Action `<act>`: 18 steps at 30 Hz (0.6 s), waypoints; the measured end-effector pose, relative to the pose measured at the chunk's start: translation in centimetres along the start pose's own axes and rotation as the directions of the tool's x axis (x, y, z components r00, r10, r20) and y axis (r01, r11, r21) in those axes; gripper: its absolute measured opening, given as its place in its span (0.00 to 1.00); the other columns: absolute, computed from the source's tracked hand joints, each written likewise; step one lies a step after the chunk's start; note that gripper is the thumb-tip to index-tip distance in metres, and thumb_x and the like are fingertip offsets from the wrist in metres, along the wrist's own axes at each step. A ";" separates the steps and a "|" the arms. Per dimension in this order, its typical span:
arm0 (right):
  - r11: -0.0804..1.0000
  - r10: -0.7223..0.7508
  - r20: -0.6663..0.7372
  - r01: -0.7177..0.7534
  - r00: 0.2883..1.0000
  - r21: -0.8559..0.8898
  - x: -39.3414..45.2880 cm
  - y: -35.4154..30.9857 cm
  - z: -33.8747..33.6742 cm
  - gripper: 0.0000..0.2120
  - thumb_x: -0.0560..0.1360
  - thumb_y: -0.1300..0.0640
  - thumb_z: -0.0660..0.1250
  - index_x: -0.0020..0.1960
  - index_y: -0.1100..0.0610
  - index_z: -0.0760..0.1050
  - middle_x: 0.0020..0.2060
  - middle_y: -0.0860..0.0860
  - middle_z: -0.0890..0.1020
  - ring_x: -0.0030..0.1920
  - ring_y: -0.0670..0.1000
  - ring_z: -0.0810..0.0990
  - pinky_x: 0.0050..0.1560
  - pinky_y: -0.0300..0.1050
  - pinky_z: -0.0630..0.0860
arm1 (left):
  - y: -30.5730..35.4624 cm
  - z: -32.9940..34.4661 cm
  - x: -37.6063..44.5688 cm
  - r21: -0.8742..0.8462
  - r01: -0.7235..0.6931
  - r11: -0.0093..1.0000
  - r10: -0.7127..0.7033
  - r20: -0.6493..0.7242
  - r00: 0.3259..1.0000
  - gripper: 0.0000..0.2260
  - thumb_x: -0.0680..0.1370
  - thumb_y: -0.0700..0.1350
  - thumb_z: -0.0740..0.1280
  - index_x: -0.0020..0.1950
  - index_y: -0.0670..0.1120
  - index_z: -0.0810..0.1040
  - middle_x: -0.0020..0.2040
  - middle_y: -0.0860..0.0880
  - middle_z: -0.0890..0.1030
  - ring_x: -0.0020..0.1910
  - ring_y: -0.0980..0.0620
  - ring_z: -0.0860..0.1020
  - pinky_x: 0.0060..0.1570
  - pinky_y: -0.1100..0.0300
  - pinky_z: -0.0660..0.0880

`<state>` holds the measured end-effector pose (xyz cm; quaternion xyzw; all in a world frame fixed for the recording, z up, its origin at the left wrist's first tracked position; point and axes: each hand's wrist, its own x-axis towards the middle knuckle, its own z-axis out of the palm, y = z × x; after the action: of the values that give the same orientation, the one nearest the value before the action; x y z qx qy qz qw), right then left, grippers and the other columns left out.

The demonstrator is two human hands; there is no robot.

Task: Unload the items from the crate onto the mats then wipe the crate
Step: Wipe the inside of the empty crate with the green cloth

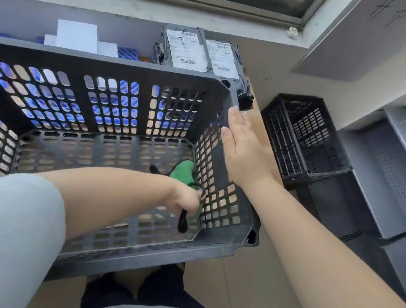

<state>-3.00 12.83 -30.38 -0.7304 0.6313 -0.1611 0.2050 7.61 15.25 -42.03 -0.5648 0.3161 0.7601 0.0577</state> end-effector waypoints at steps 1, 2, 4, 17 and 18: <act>1.000 -0.001 0.003 0.001 1.000 -0.005 0.0 0.0 0.0 0.24 0.85 0.52 0.50 0.79 0.57 0.52 0.79 0.49 0.53 0.78 0.47 0.46 0.68 0.28 0.39 | -1.3 0.9 -0.4 0.107 0.019 0.994 -0.034 0.144 0.989 0.28 0.77 0.25 0.51 0.72 0.48 0.58 0.70 0.45 0.57 0.65 0.45 0.63 0.55 0.59 0.63; 1.000 0.000 0.009 0.001 1.000 -0.014 -0.1 0.0 0.0 0.25 0.85 0.52 0.50 0.79 0.57 0.51 0.79 0.49 0.53 0.78 0.48 0.46 0.68 0.29 0.39 | -2.0 1.8 -1.3 0.239 0.017 0.971 -0.069 0.214 0.974 0.29 0.77 0.24 0.51 0.73 0.49 0.58 0.71 0.44 0.57 0.65 0.45 0.61 0.56 0.58 0.63; 0.999 -0.001 0.013 0.001 1.000 -0.041 -0.2 0.0 0.1 0.25 0.85 0.51 0.50 0.79 0.56 0.51 0.79 0.49 0.53 0.78 0.48 0.45 0.69 0.30 0.39 | -2.1 2.5 -2.0 0.355 -0.036 0.934 -0.045 0.220 0.974 0.29 0.76 0.23 0.51 0.74 0.45 0.60 0.63 0.43 0.61 0.59 0.46 0.59 0.53 0.56 0.66; 0.999 -0.010 -0.017 0.010 1.000 -0.032 0.1 0.1 0.3 0.24 0.84 0.53 0.52 0.78 0.58 0.55 0.78 0.51 0.56 0.79 0.49 0.48 0.72 0.35 0.43 | 1.1 0.5 -12.7 -0.398 -0.317 0.861 0.453 0.318 0.833 0.28 0.70 0.22 0.49 0.66 0.38 0.72 0.60 0.39 0.77 0.61 0.41 0.77 0.63 0.49 0.74; 1.000 -0.008 -0.016 0.008 1.000 -0.019 0.0 0.1 0.3 0.24 0.84 0.53 0.52 0.78 0.58 0.55 0.78 0.50 0.56 0.79 0.49 0.48 0.72 0.34 0.43 | 1.0 -0.3 -12.8 -0.445 -0.315 0.839 0.470 0.298 0.831 0.31 0.68 0.23 0.50 0.69 0.38 0.70 0.64 0.38 0.76 0.64 0.40 0.76 0.66 0.47 0.72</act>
<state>-2.94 12.84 -30.65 -0.7336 0.6315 -0.1617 0.1922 11.93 17.73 -30.21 -0.3211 0.2569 0.8992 -0.1497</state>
